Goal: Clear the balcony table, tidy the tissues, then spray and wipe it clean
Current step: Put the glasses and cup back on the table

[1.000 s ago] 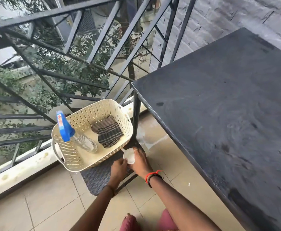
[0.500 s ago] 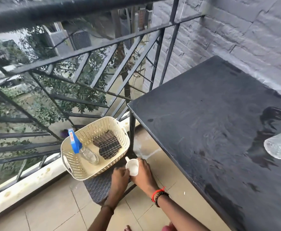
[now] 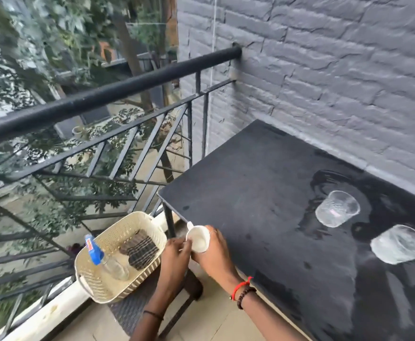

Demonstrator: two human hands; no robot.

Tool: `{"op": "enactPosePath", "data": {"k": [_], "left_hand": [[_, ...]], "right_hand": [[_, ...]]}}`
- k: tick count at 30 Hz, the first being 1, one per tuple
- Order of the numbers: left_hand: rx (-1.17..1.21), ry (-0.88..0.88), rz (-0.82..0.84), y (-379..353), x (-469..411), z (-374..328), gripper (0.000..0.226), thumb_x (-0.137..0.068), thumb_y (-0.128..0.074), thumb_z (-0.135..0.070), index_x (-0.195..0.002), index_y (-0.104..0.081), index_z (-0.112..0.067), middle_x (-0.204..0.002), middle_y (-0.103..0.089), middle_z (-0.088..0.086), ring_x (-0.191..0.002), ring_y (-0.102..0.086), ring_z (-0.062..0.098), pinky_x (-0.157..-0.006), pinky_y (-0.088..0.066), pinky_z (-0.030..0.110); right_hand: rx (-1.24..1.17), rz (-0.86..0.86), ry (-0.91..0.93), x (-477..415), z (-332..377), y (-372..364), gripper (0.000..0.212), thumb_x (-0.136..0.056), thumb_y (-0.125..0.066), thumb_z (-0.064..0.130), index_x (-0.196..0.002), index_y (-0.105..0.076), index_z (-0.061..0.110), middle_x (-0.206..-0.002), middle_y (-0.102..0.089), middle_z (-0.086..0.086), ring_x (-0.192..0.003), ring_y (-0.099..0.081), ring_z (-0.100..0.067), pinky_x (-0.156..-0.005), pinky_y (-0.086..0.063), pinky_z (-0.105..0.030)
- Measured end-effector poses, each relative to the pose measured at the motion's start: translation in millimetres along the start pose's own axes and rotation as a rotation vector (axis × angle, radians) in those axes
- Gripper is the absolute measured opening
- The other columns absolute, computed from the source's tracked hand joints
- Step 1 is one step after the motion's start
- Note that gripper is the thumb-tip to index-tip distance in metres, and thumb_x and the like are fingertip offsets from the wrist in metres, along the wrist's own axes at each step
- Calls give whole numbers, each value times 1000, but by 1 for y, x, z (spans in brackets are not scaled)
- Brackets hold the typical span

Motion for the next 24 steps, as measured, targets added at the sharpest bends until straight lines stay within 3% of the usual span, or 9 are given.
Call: {"op": "enactPosePath", "data": {"k": [2,4,7,10,12,14,18,21,24], "left_hand": [[80,-29,43,-18,-3,-23,42,-99,-49,-27,-62,-56,-8,-58,-56,5,-56,-49,5,-55,-39,30],[117,-54,71,-41,-5,-48,45,-98,-47,-32,-60,-52,-9,-58,-52,0,-57,-46,5,-59,-37,29],[87,-69,139,-84,-6,-74,41,-99,-43,-29,-64,-57,-13,-67,-60,-2,-69,-54,10,-68,-40,30],[86,-49,277,-139,-1,-98,27,-97,-45,-8,-106,-70,-12,-105,-70,-2,-98,-62,10,-89,-46,25],[81,-102,392,-173,7,-122,42,-86,-43,7,-117,-66,-10,-114,-67,-4,-98,-61,-6,-90,-44,13],[102,-139,507,-205,13,-136,54,-72,-41,7,-118,-65,-10,-115,-67,-5,-95,-58,-19,-92,-45,9],[73,-192,710,-279,26,-154,73,-55,-34,-7,-122,-64,-13,-117,-66,-8,-101,-58,-17,-102,-46,22],[-17,-222,818,-323,39,-163,73,-57,-36,-8,-126,-60,-18,-120,-65,-10,-112,-59,-4,-101,-44,21],[-128,-262,858,-350,48,-165,58,-74,-50,-5,-129,-57,-25,-120,-64,-15,-111,-58,-3,-91,-41,6]], "right_hand": [[-32,-73,-21,-3,0,31,54,-64,-67,47,-112,-57,23,-105,-57,7,-102,-51,-9,-82,-40,-16],[-45,-166,-61,-2,-9,67,57,-62,-65,51,-111,-59,23,-104,-58,6,-101,-53,-11,-82,-43,-20],[-60,-283,-133,3,-30,116,57,-61,-76,41,-109,-60,13,-102,-60,-2,-98,-56,-18,-78,-45,-23],[-33,-383,-226,12,-61,169,56,-59,-84,28,-104,-60,4,-100,-61,-10,-97,-57,-25,-74,-38,-20],[-25,-447,-289,21,-84,202,55,-57,-86,23,-100,-58,3,-98,-61,-12,-95,-57,-28,-70,-33,-16],[-31,-498,-330,31,-102,228,52,-56,-85,18,-98,-58,3,-93,-58,-7,-93,-56,-27,-67,-30,-14],[-13,-584,-471,60,-145,279,56,-60,-85,22,-104,-56,5,-99,-57,-9,-97,-56,-27,-69,-37,-22],[34,-614,-560,72,-177,301,57,-57,-84,32,-100,-56,6,-98,-61,-11,-99,-58,-32,-78,-48,-37],[-7,-620,-631,78,-199,309,60,-58,-83,32,-104,-54,6,-103,-58,-12,-104,-55,-30,-83,-46,-35]]}}
Point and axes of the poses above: each hand's wrist, its own x-axis away from the middle knuckle, its own y-axis out of the back of the hand, z = x × y, the point moved 8 cm from there along -x, towards the middle knuckle
